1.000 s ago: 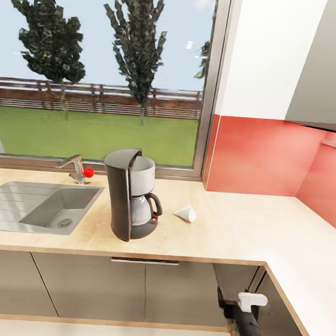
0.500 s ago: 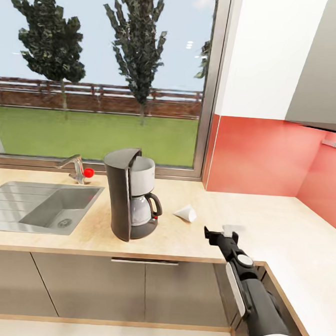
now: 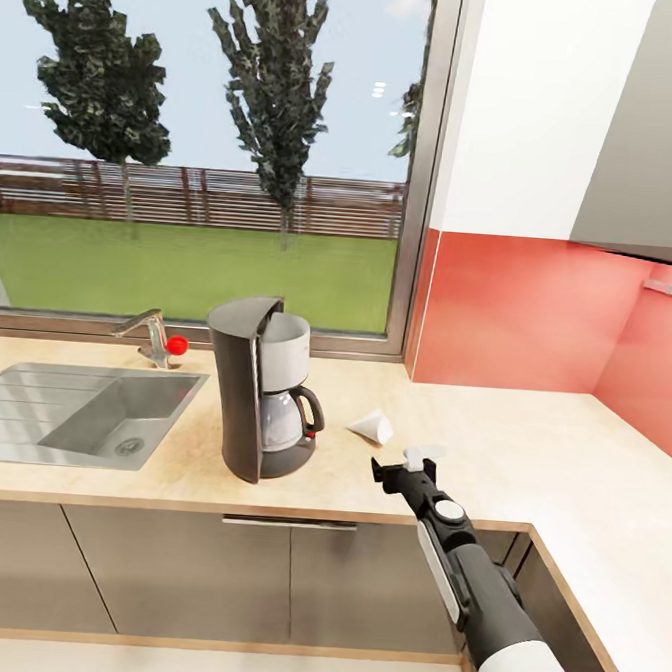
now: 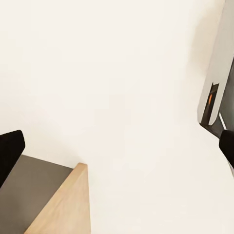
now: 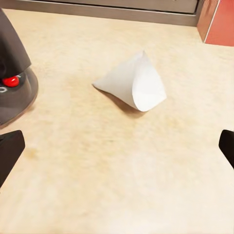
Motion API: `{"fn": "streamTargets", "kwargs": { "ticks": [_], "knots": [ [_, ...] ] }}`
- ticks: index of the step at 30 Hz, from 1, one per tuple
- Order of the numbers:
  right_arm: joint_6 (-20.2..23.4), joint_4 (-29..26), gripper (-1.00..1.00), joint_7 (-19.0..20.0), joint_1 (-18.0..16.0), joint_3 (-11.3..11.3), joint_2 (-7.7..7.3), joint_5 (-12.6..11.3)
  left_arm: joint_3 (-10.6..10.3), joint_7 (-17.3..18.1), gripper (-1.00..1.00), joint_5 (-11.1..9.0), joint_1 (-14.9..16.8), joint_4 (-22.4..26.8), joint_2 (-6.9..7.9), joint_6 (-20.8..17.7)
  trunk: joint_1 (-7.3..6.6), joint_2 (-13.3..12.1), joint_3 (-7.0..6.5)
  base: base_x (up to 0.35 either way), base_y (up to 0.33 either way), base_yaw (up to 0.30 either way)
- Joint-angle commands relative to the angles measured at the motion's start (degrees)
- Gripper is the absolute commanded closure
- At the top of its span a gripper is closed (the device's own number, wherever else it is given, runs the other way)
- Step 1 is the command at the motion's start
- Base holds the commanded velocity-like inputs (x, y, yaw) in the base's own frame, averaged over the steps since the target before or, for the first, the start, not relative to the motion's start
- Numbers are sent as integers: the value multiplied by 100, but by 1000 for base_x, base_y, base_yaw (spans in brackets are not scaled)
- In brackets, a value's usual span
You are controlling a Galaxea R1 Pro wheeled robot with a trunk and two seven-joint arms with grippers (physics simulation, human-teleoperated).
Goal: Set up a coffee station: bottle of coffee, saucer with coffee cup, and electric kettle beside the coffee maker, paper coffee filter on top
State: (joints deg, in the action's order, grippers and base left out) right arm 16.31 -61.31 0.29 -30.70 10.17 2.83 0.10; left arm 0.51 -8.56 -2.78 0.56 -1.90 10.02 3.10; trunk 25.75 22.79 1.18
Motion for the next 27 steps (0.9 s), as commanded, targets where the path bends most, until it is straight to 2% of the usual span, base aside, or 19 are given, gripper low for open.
{"fn": "streamTargets", "kwargs": {
  "ticks": [1,10,21,27],
  "knots": [
    [32,-10,-100,-1,-5,8,-4,1,2,-5,-100,-29,6,-12,0,33,4,12,12,0,0,0],
    [43,-1,-100,-36,-6,-15,-27,8,10,-6,-100,-29,6,-13,0,33,4,12,18,72,0,1],
    [39,117,-100,-54,-6,-15,-20,8,11,-6,-100,-29,6,-18,3,24,4,12,91,10,0,48],
    [44,122,-100,-44,-6,-12,-29,23,18,-6,-100,-29,6,-21,0,27,4,12,98,198,0,7]
  ]
}}
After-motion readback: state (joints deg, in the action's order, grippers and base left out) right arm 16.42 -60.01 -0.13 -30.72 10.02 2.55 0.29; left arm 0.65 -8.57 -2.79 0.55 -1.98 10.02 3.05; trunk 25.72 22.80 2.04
